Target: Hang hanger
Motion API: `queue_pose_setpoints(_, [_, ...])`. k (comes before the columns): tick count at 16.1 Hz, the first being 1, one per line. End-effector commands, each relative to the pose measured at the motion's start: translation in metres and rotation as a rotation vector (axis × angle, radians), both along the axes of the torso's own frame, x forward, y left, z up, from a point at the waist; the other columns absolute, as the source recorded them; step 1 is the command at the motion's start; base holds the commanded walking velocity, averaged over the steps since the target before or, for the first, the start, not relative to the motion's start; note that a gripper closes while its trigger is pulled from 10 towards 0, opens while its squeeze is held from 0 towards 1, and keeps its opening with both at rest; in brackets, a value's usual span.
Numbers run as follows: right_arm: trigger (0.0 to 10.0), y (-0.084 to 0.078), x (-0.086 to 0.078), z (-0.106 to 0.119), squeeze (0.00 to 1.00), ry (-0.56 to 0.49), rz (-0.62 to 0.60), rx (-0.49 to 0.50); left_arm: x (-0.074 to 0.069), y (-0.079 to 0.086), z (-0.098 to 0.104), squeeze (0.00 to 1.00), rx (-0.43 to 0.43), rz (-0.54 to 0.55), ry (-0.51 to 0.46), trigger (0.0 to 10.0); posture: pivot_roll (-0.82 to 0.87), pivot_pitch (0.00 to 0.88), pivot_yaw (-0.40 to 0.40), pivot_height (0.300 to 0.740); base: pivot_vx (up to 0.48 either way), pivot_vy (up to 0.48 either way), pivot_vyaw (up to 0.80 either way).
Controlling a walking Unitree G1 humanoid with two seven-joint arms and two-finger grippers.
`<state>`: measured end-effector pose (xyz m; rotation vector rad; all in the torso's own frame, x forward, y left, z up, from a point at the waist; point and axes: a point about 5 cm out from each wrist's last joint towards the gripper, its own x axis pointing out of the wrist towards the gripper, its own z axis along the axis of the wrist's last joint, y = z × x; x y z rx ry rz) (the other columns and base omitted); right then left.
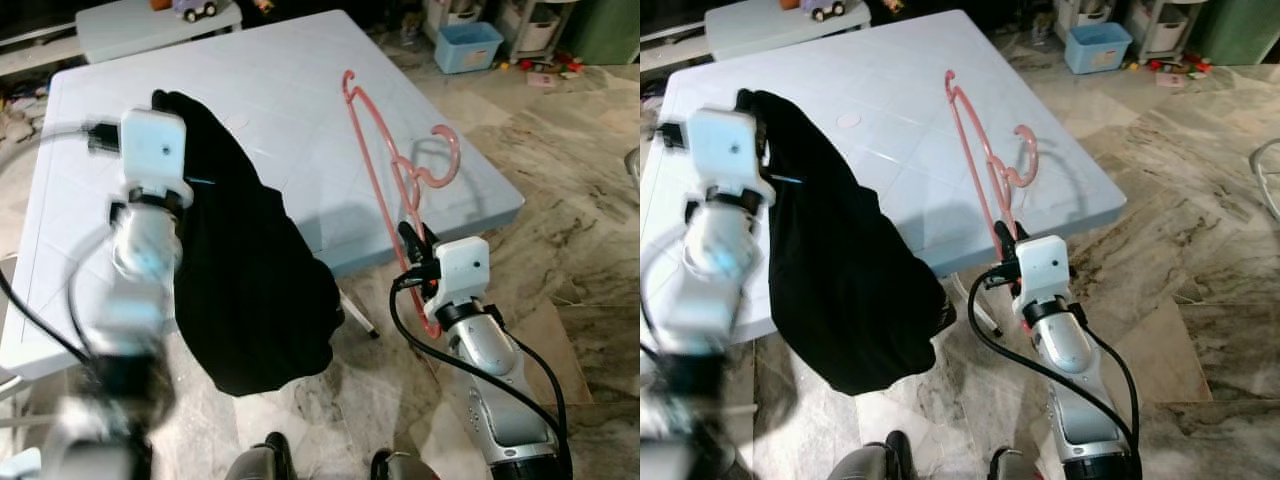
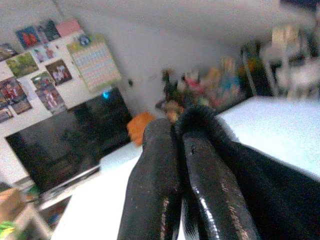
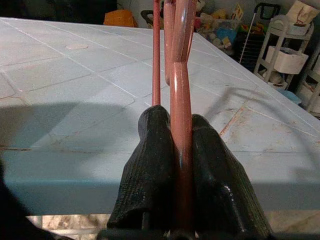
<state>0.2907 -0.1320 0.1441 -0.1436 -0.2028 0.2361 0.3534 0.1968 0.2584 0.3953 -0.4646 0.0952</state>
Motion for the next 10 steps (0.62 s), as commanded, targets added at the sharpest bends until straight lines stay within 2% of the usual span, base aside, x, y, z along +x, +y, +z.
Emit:
queue_pose_setpoints(1, [10.0,0.0,-0.004,-0.004,0.0,0.024,0.01,-0.001,0.016,0.018,0.016,0.0,0.002,0.026,0.009,10.0,-0.08,0.234,0.049,0.74,0.0,0.0,0.0])
queue_pose_setpoints(3, [10.0,0.0,-0.005,-0.005,0.0,0.03,0.007,0.003,0.029,0.027,0.025,0.0,0.011,0.06,0.029,10.0,-0.08,0.244,0.048,0.74,0.0,0.0,0.0])
queue_pose_setpoints(4, [10.0,-0.001,-0.005,-0.004,0.0,0.034,0.005,0.009,0.046,0.03,0.045,0.0,0.092,0.104,0.039,10.0,-0.08,0.259,0.042,0.74,0.0,0.0,0.0])
queue_pose_setpoints(6, [10.0,-0.001,-0.004,-0.002,0.0,0.035,0.008,0.008,0.055,0.028,0.071,0.0,0.148,0.151,0.03,10.0,-0.1,0.265,0.033,0.74,0.0,0.0,0.0])
queue_pose_setpoints(8, [10.0,-0.002,0.0,0.004,0.0,0.018,0.007,-0.003,0.05,0.033,0.133,0.0,0.122,0.296,-0.103,10.0,-0.12,0.266,0.035,0.74,0.0,0.0,0.0])
queue_pose_setpoints(9, [10.0,-0.005,0.001,0.006,0.0,0.006,-0.007,-0.004,0.037,0.035,0.171,0.0,0.145,0.397,-0.26,10.0,-0.13,0.265,0.043,0.74,0.0,0.0,0.0])
queue_pose_setpoints(10, [10.0,-0.006,0.001,0.007,0.0,0.002,-0.014,-0.002,0.03,0.036,0.186,0.0,0.166,0.446,-0.333,10.0,-0.13,0.265,0.046,0.74,0.0,0.0,0.0])
